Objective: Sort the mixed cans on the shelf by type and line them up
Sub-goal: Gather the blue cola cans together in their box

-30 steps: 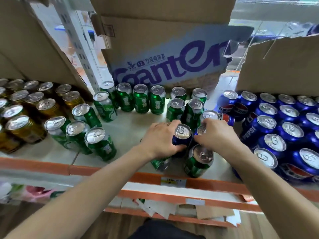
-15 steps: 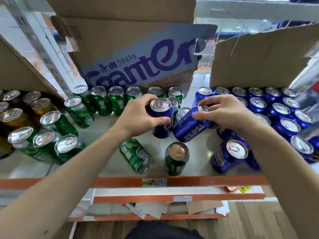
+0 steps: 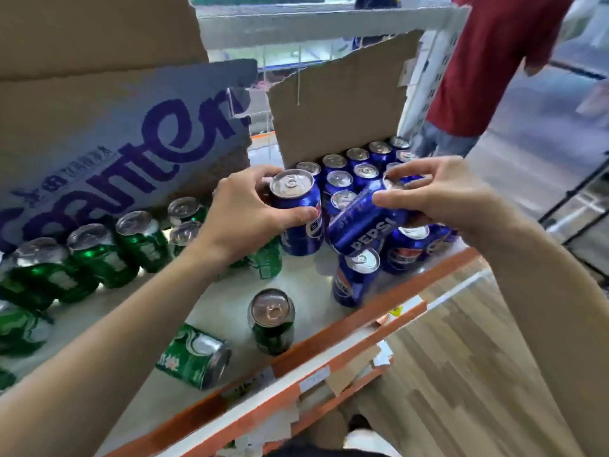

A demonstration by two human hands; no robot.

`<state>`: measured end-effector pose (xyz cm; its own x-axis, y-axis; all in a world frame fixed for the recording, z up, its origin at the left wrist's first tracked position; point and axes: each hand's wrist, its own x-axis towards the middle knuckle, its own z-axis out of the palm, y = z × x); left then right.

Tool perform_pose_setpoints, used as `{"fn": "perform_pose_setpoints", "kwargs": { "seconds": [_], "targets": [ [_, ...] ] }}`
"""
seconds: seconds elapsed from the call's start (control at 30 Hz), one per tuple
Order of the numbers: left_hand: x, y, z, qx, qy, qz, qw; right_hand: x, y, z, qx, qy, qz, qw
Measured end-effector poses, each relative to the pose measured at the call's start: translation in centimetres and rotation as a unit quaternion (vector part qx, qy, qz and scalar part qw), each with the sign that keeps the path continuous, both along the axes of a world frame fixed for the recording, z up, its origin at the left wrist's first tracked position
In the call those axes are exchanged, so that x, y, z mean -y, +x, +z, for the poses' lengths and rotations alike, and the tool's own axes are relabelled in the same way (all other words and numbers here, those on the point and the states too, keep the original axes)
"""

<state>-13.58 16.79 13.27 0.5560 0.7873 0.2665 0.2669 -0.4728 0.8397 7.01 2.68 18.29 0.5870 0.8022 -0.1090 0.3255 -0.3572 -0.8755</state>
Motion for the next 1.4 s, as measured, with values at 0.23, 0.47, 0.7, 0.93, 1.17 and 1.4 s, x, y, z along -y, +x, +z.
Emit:
{"fn": "perform_pose_setpoints", "kwargs": {
  "seconds": [0.23,0.47,0.7,0.93,1.17,1.4],
  "targets": [
    [1.0,5.1,0.9,0.025,-0.002,-0.066,0.998,4.5,4.3,1.2,0.017,0.025,-0.093,0.995],
    [3.4,9.1,0.5,0.035,0.012,-0.05,0.998,6.9,10.7,0.4,0.051,0.024,-0.119,0.991],
    [7.6,12.3,-0.3,0.042,0.045,0.038,0.997,7.6,19.2,-3.1,0.077,-0.049,-0.051,0.994],
    [11.9,16.1,-1.8,0.023,0.078,0.128,0.988,7.0,26.9,-6.9,0.162,-0.096,0.014,0.982],
    [16.2,21.8,-2.0,0.0,0.1,0.132,0.986,5.6,31.7,-9.1,0.211,-0.115,0.067,0.968],
    [17.8,27.7,-2.8,-0.012,0.095,0.086,0.992,4.0,33.9,-9.2,0.211,-0.09,0.071,0.971]
  ]
}}
